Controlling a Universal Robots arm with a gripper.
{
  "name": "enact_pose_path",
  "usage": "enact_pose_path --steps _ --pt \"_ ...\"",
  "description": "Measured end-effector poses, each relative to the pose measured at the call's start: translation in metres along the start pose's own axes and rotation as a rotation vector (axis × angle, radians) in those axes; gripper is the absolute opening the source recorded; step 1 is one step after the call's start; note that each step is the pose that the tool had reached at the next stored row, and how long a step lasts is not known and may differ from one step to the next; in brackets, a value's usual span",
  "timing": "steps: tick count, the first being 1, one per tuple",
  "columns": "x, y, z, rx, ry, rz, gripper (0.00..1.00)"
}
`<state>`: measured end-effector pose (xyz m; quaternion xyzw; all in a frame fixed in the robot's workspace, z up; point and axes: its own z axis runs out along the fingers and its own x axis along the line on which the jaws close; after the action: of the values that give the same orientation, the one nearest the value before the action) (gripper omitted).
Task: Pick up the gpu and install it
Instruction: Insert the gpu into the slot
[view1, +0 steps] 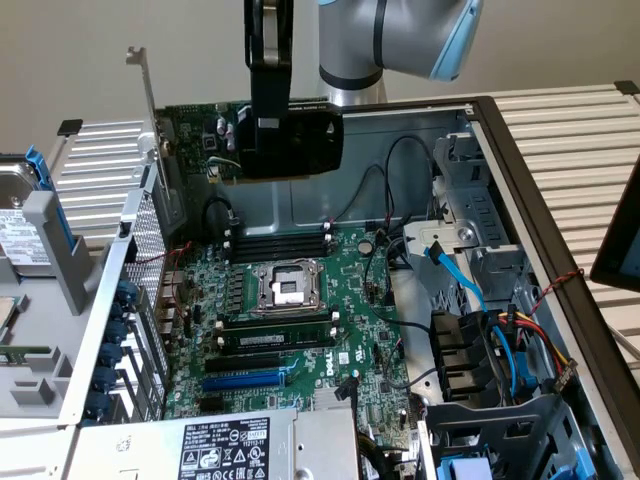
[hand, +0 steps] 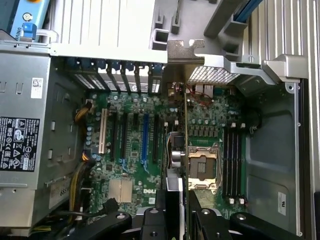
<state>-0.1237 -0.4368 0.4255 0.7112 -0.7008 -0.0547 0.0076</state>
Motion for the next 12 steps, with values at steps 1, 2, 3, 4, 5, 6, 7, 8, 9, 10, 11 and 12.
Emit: enact_pose_path --steps 1,2,3,4,5,6,7,8,9,10,11,12 --pt "-0.001 0.0014 0.0009 0.0054 0.0023 0.000 0.27" --pt "-0.002 0.0031 0.0020 0.0092 0.0038 0.000 0.27" --pt "-0.003 0.0048 0.0032 0.0124 0.0052 0.000 0.27" --pt "-0.003 0.0069 0.0045 0.0147 0.0068 0.000 0.27" --pt "-0.004 0.0088 0.0059 0.0163 0.0088 0.000 0.27" --pt "-0.004 0.0096 0.0074 0.0168 0.0109 0.000 0.27" --pt "-0.004 0.0097 0.0091 0.0169 0.0129 0.000 0.27" --pt "-0.004 0.0095 0.0108 0.0169 0.0142 0.000 0.27" --pt "-0.004 0.0093 0.0126 0.0169 0.0150 0.000 0.27" --pt "-0.004 0.0092 0.0144 0.0169 0.0159 0.000 0.27" --pt "-0.004 0.0091 0.0162 0.0169 0.0166 0.000 0.27" --pt "-0.004 0.0089 0.0181 0.0169 0.0172 0.000 0.27"
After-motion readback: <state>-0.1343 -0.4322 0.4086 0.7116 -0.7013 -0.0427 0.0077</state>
